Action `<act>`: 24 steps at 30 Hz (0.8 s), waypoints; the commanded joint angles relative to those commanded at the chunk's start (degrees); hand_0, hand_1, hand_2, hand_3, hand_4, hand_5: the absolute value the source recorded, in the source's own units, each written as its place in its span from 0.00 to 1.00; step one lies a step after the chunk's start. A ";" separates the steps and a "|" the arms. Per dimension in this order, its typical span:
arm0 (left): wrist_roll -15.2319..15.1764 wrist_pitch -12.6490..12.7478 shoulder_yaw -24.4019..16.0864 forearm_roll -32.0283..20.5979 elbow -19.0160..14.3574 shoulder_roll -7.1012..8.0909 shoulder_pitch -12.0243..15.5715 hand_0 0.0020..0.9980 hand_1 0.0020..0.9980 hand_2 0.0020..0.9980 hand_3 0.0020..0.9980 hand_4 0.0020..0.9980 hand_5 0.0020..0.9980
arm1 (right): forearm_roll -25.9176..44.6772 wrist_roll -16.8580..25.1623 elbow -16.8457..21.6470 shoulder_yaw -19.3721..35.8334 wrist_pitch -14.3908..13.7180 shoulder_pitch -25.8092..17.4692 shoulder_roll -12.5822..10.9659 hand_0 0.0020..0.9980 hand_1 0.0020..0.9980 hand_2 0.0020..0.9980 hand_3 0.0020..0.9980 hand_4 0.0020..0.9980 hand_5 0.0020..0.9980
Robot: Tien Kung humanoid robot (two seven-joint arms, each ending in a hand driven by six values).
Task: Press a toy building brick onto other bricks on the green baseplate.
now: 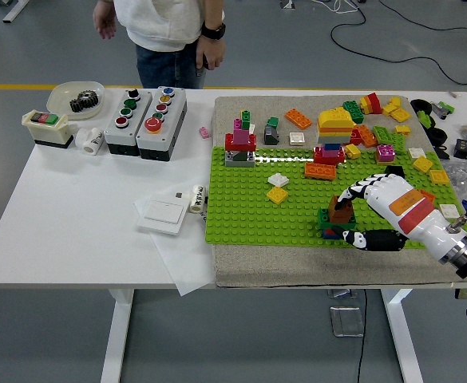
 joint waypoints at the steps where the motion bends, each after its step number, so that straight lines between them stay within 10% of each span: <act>1: 0.02 -0.01 -0.05 0.08 0.00 0.00 0.04 0.45 0.57 0.72 0.76 0.79 0.82 | -0.06 0.01 0.12 -0.06 -0.02 0.03 -0.01 0.53 0.49 0.53 0.53 0.75 0.51; 24: 0.16 -0.10 -0.34 0.68 -0.01 0.08 0.37 0.45 0.57 0.72 0.76 0.79 0.82 | 0.82 0.55 1.41 -0.83 -2.02 1.04 -0.01 0.54 0.49 0.53 0.53 0.75 0.51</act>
